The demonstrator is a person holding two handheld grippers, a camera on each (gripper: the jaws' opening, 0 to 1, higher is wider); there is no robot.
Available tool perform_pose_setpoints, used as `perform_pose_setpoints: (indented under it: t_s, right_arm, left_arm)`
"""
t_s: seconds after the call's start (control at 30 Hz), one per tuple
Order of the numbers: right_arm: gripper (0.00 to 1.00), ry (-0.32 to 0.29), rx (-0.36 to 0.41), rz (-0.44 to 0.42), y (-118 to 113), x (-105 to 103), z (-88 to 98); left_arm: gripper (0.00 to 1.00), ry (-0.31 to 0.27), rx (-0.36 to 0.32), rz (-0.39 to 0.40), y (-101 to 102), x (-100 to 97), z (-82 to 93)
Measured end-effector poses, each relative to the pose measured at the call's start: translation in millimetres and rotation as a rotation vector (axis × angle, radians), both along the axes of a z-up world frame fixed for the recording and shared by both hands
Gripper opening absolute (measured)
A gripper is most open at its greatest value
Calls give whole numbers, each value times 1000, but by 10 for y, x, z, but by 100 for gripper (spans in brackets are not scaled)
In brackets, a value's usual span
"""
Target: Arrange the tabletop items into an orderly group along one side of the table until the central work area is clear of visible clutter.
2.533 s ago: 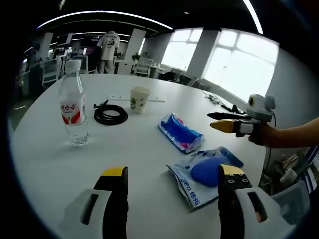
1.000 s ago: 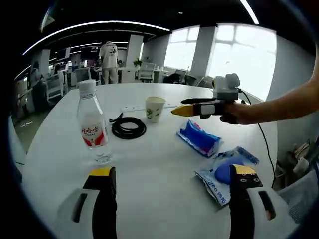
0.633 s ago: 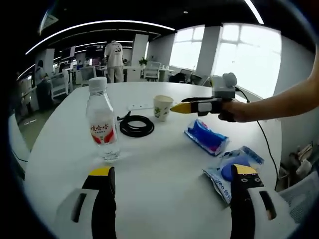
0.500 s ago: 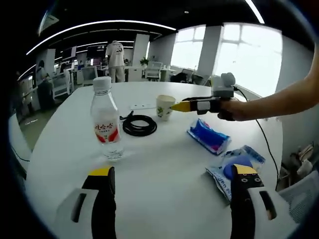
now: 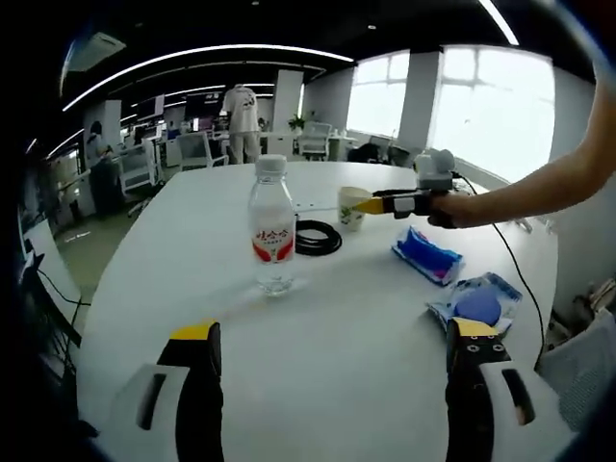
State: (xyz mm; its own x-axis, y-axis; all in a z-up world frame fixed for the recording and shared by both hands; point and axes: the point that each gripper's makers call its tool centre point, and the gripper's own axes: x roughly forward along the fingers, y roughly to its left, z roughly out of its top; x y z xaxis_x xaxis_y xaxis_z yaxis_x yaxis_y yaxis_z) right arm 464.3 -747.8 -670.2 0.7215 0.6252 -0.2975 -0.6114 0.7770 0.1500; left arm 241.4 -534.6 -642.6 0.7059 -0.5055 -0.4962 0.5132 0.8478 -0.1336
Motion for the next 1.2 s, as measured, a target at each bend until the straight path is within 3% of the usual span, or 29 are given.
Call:
perform_pose_setpoints:
  t_s: [0.1,0.37,0.83,0.93,1.0,1.03,1.1,1.2]
  right_arm:
    - [99,-1,-6,3,26,38,-37]
    - [96,-6,-8,-10,47,116,-64]
    - [74,-54,-45,-18,42,248,-123]
    - [61,-66,-62,-19,30,270,-124]
    - [41,-79,-131,-16,-25,276,-162]
    - [40,-104,-137,-9,-20,285,-136]
    - [39,-88,-103,-10,-14,275,-129]
    - [36,-106,-125,-1,-43,262,-125]
  left_arm:
    - [98,7,-2,23,100,-16,-9]
    - [97,9,-12,38,120,-30,-12]
    - [94,41,-19,66,186,-36,-74]
    - [93,44,-16,65,194,-42,-84]
    - [93,46,-12,63,193,-46,-90]
    - [93,46,-14,64,194,-46,-93]
    - [93,48,-15,66,196,-44,-101]
    - [92,50,-16,64,185,-44,-112]
